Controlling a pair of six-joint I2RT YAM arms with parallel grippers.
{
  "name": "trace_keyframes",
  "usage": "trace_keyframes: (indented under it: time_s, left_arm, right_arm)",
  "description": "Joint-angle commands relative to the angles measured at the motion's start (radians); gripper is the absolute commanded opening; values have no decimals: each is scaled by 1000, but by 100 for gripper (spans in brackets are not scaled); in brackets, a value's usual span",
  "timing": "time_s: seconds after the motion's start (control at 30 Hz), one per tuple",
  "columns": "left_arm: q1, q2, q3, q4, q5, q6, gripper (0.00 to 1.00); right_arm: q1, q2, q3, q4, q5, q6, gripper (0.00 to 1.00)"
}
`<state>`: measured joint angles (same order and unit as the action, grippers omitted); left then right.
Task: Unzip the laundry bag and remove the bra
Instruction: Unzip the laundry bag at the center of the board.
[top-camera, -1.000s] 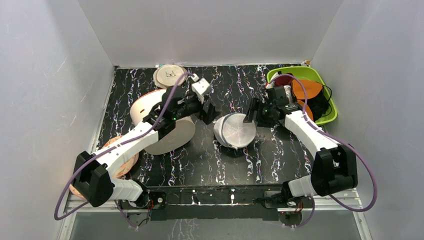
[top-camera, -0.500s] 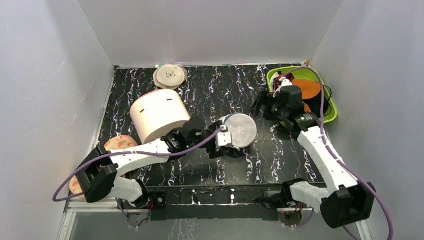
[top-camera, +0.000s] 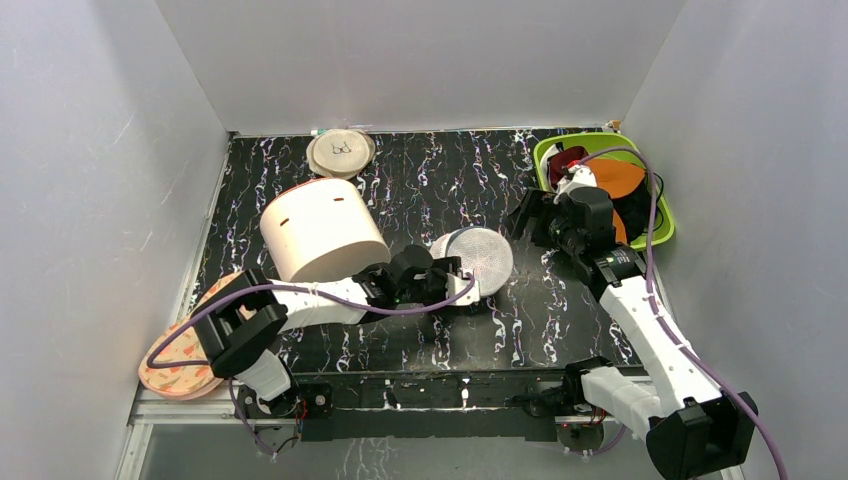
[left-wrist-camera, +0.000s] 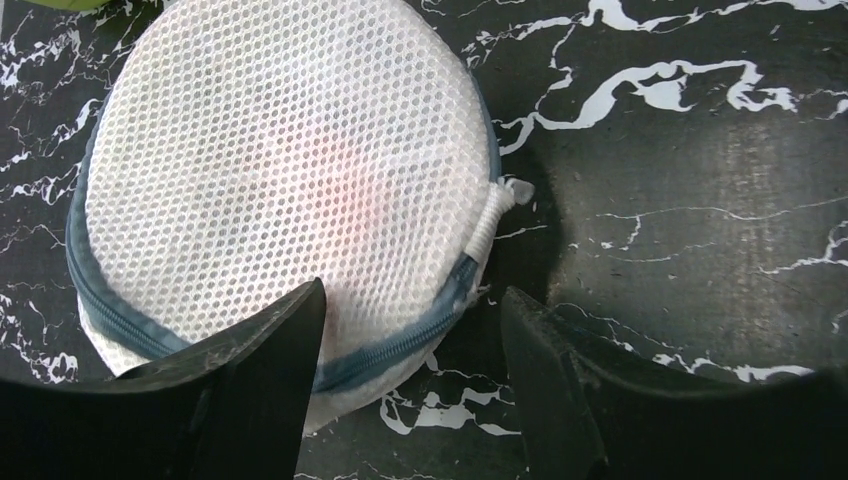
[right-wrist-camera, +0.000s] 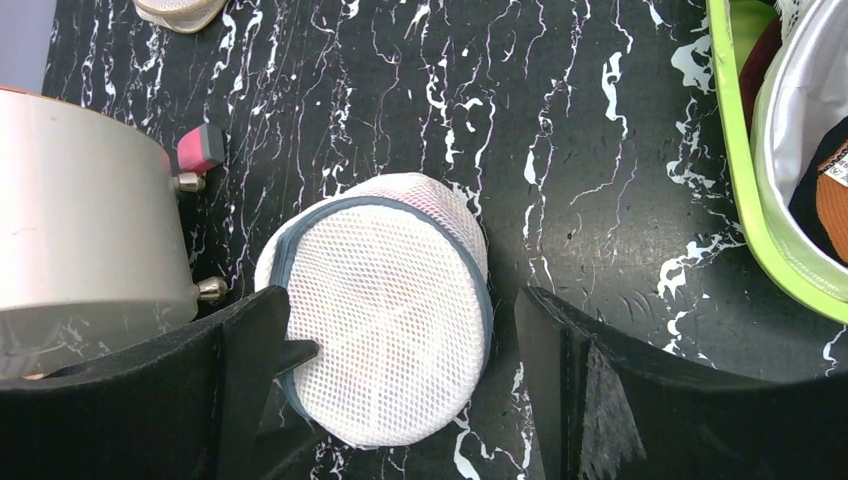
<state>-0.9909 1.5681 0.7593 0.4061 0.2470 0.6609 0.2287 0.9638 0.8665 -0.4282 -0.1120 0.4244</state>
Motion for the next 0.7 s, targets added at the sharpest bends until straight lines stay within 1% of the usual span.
trace_keyframes:
  time_s: [0.0, 0.07, 0.17, 0.23, 0.3, 0.37, 0.47, 0.5, 0.6, 0.67]
  left_arm:
    - [0, 20, 26, 101, -8, -15, 59]
    - [-2, 37, 34, 106, -25, -30, 52]
    - [-2, 49, 54, 100, -66, -57, 36]
    - [-2, 46, 78, 83, -104, -99, 26]
    - [-2, 39, 112, 50, -143, -153, 14]
    - [-3, 34, 147, 9, -160, -206, 6]
    - [-2, 21, 176, -9, -190, -304, 2]
    - [-2, 17, 181, -15, -200, -332, 0]
    - [-2, 0, 182, -30, -232, -392, 0]
    - [0, -15, 172, -26, -256, -430, 0]
  right_arm:
    - [0, 4, -24, 115, 2, 9, 81]
    - [0, 20, -36, 132, -11, 10, 80]
    - [0, 42, -23, 102, -41, -8, 79]
    - [0, 40, -25, 89, -73, -30, 79]
    - [-1, 23, -45, 109, -97, -44, 78]
    - [-1, 5, -66, 116, -112, -58, 76]
    - [-1, -16, -90, 110, -138, -82, 66]
    - [0, -24, -99, 109, -139, -86, 65]
    - [0, -49, -143, 134, -156, -97, 62]
    - [0, -54, -173, 168, -211, -98, 59]
